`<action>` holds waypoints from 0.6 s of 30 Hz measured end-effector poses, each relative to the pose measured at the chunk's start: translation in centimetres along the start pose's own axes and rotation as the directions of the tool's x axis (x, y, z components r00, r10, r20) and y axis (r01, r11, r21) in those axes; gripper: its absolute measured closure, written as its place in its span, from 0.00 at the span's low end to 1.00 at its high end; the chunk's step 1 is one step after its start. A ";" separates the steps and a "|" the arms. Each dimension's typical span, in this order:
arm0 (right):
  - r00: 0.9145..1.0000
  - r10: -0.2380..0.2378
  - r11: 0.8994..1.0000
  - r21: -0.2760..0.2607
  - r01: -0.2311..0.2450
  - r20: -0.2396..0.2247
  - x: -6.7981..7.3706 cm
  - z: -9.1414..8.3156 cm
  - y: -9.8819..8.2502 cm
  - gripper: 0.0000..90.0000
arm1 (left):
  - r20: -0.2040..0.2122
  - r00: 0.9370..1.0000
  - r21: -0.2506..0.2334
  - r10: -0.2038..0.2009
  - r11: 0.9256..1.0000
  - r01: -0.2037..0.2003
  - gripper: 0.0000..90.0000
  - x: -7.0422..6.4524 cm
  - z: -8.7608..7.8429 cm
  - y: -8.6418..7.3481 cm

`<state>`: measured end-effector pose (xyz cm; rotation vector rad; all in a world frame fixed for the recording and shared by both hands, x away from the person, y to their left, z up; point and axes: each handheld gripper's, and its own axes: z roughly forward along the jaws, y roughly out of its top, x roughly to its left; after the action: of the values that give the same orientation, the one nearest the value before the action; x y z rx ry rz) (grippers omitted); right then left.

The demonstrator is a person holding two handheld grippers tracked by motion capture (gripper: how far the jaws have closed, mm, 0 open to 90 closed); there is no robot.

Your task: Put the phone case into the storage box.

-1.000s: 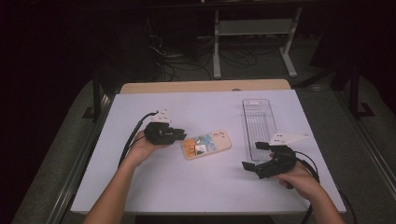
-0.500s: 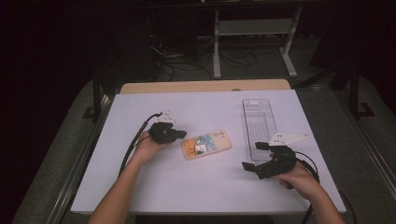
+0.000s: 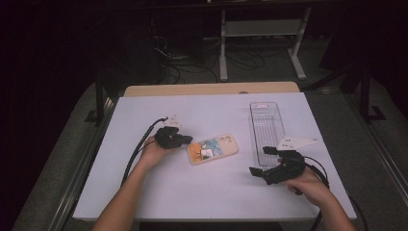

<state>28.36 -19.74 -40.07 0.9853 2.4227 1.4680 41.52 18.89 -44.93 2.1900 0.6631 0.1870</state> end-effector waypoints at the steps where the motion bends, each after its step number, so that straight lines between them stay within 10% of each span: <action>1: 1.000 0.000 1.000 0.000 0.000 0.000 0.0 0.0 0.0 0.05 | 0.001 1.000 0.002 -0.002 1.000 0.002 1.00 0.0 0.0 0.0; 18: 1.000 0.000 1.000 0.003 0.000 -0.001 0.0 0.0 0.0 0.05 | 0.052 0.998 0.058 0.020 0.998 -0.023 1.00 -1.8 -0.4 -0.5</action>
<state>28.31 -19.74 -40.04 0.9859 2.4263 1.4657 39.61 18.52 -44.90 2.2512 0.6231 0.1233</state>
